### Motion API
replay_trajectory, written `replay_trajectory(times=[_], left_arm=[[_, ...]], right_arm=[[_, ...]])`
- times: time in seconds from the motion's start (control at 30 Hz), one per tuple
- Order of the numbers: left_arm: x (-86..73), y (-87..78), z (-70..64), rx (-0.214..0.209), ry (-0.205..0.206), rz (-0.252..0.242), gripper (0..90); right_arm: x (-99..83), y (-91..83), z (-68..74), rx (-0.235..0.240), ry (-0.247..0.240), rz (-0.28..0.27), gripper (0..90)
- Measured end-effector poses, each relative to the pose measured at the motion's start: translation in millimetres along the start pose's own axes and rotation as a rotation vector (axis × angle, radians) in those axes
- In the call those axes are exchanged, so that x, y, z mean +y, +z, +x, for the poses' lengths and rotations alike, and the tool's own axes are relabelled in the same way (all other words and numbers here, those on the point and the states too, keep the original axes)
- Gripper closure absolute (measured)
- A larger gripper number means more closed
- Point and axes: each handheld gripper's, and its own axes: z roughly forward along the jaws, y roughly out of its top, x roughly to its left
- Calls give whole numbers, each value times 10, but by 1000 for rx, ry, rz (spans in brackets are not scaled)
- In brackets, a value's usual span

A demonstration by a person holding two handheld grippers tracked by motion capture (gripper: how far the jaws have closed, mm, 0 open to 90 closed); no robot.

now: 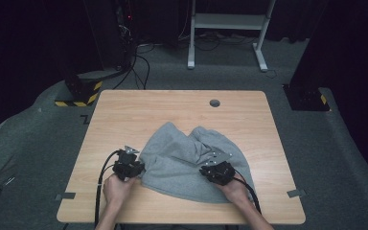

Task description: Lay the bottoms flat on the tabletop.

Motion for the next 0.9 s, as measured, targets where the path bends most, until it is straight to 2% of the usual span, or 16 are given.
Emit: replay_trajectory(times=[0.03,0.13,0.2,0.27,0.33,0.37,0.4,0.47,0.57,0.6,0.67,0.77,0.83,0.87,0.9], left_arm=[[-24,-46,9,17,12,1,851],[-117,-196,75,47,18,8,868],[-157,-280,115,51,21,11,869],[-161,-349,113,34,22,4,866],[-113,-395,73,26,35,-26,818],[-67,-399,42,21,38,-50,738],[-11,-387,2,10,38,-74,656],[125,-306,-93,-7,57,-110,551],[331,-94,-220,6,90,-115,490],[382,-11,-242,5,84,-114,484],[453,138,-256,3,73,-101,495],[436,256,-234,-8,42,-87,628],[365,281,-229,-7,61,-54,715],[312,271,-232,2,76,-52,751],[260,238,-226,-1,73,-52,796]], right_arm=[[-2,-7,0,-4,-4,4,809],[-28,-44,-4,-24,-20,16,831],[-54,-79,-12,-30,-25,24,837],[-82,-111,-9,-27,-24,28,836],[-88,-131,1,-12,-20,36,822],[-81,-132,8,-9,-27,36,805],[-69,-128,15,-11,-28,34,780],[-29,-119,13,-32,-13,12,716],[44,-111,-37,-79,38,-35,665],[63,-102,-62,-86,52,-43,666],[76,-65,-102,-89,74,-36,694],[46,-16,-108,-74,62,14,791],[-3,-23,-91,-58,51,20,846],[-23,-43,-86,-49,53,21,864],[-44,-63,-76,-42,49,21,869]])
